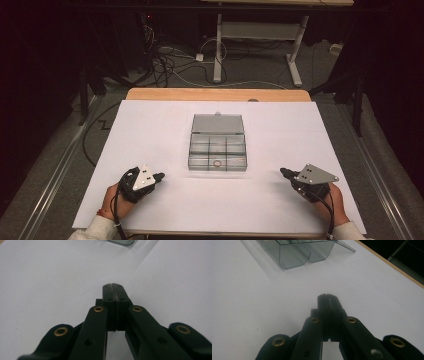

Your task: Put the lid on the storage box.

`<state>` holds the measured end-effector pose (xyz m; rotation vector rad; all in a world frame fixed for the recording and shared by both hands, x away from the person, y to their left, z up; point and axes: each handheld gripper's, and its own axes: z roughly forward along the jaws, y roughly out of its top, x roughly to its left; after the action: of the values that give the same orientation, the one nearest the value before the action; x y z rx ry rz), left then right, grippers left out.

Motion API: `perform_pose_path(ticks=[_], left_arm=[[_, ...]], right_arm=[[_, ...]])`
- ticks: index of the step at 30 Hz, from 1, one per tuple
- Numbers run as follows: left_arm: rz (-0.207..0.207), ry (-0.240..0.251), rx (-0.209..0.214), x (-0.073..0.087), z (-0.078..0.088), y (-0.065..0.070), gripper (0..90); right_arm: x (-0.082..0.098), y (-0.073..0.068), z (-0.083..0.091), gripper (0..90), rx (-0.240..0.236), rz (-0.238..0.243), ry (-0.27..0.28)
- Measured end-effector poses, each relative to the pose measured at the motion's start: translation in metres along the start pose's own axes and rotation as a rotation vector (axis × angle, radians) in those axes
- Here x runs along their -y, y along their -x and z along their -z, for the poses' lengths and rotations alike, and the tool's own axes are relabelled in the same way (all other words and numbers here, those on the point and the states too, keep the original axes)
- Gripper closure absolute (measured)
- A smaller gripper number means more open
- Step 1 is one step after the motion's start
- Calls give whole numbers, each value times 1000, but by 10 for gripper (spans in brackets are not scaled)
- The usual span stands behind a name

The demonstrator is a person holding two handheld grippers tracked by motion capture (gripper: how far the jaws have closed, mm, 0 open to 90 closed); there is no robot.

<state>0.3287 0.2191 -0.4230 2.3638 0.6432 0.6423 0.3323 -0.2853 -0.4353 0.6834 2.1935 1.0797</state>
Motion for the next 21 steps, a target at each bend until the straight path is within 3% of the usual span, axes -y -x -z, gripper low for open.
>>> perform_pose_path(ticks=[10, 21], left_arm=[[18, 20, 9, -14, -10, -19, 872], [-4, 2, 15, -37, -29, -38, 871]], right_arm=[[-4, 11, -9, 900, 4, -22, -16], [-16, 34, -27, 900, -8, -38, -32]])
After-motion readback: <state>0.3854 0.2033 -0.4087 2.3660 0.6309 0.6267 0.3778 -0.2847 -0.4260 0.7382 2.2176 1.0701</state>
